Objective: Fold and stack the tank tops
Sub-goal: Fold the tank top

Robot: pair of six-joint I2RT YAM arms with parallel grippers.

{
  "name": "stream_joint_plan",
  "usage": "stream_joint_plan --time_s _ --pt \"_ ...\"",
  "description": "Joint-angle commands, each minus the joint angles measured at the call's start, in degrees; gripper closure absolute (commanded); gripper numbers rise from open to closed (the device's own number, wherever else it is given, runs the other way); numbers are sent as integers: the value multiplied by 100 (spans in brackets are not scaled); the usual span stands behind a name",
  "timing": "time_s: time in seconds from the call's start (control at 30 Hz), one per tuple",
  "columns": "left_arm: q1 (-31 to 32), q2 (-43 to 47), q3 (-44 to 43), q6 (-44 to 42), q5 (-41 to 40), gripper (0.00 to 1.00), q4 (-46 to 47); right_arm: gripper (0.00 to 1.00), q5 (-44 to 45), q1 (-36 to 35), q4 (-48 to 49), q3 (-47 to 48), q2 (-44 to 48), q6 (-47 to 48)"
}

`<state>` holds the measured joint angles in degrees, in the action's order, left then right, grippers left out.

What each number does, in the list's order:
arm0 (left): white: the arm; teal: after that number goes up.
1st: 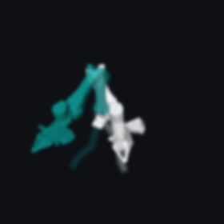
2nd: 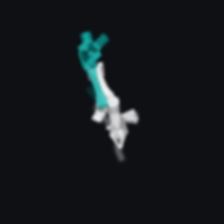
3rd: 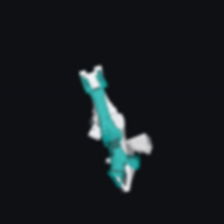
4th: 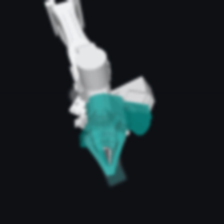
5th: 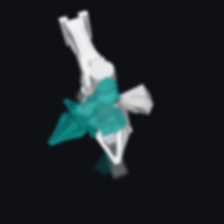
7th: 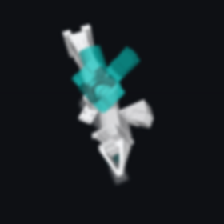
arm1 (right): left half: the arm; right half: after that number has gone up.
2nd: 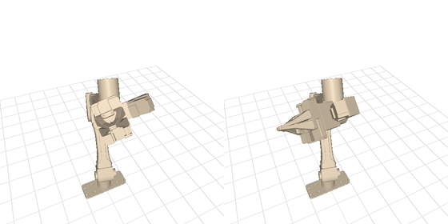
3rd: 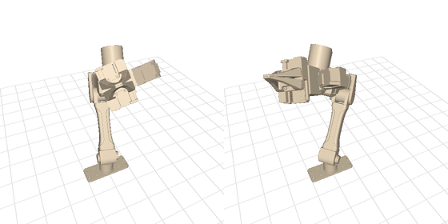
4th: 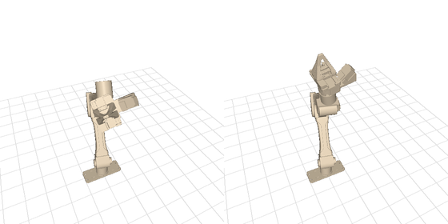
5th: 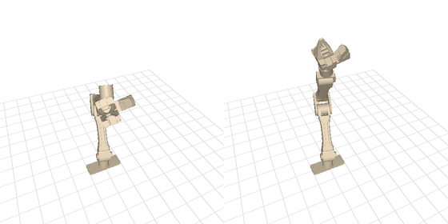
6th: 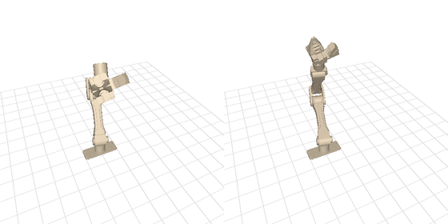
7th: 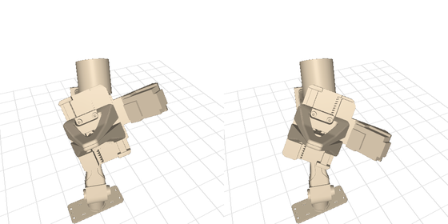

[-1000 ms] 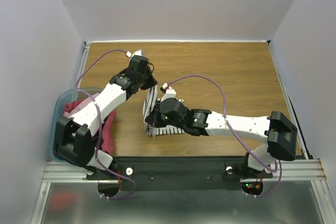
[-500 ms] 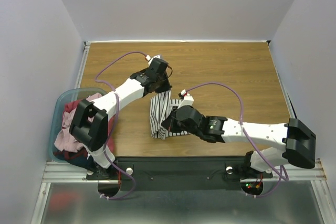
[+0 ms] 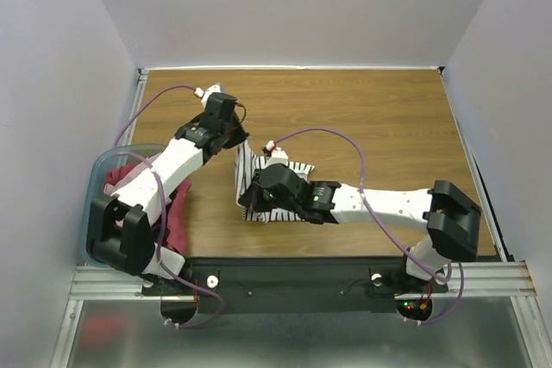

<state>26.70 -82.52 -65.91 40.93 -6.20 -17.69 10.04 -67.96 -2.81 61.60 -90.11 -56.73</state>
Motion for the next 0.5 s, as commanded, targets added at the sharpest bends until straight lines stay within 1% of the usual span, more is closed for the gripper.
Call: stream_joint_plan --time_s 0.0,0.1,0.27,0.47 --pt "-428 481 332 -242 -295 100 732 100 -881 -252 210 597 -375 118" --pt "-788 727 526 -374 -154 100 741 100 -969 -279 219 835 -666 171" --pt "-1517 1071 878 -550 205 100 758 100 -1180 -331 219 1213 -833 241" --pt "-1808 1265 913 -577 452 100 803 100 -1285 -349 219 1442 -860 250"
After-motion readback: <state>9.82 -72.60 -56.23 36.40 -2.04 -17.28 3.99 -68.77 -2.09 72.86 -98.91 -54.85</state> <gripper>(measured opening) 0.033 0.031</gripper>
